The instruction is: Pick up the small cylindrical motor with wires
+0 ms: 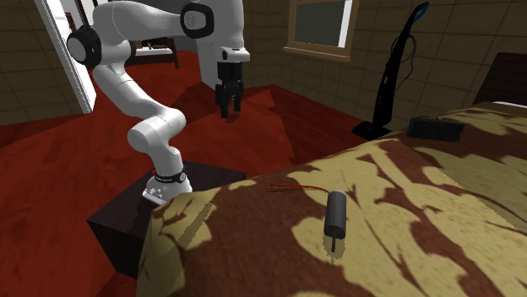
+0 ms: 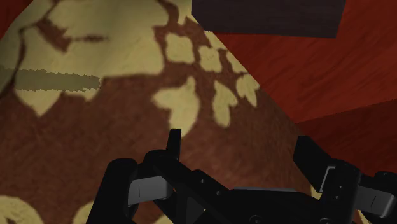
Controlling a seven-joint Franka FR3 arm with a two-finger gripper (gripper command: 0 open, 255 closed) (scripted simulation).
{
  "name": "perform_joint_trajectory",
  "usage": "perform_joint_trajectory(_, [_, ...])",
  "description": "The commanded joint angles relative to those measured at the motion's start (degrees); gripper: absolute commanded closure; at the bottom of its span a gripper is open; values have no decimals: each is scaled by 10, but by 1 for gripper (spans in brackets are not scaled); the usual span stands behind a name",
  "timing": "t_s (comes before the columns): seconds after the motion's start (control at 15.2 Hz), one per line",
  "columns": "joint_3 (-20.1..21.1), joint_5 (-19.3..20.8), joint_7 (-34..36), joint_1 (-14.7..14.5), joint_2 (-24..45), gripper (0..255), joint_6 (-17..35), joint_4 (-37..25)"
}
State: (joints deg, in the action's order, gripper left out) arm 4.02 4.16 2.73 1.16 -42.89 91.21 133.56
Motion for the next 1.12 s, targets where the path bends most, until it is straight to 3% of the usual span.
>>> perform_joint_trajectory(0.0, [0, 0, 0, 0, 0, 0, 0, 0])
perform_joint_trajectory(0.53, [-50, 24, -91, 2, 148, 0, 116, -33])
perform_joint_trajectory(1.06, [-84, 22, -181, 0, 318, 0, 199, -119])
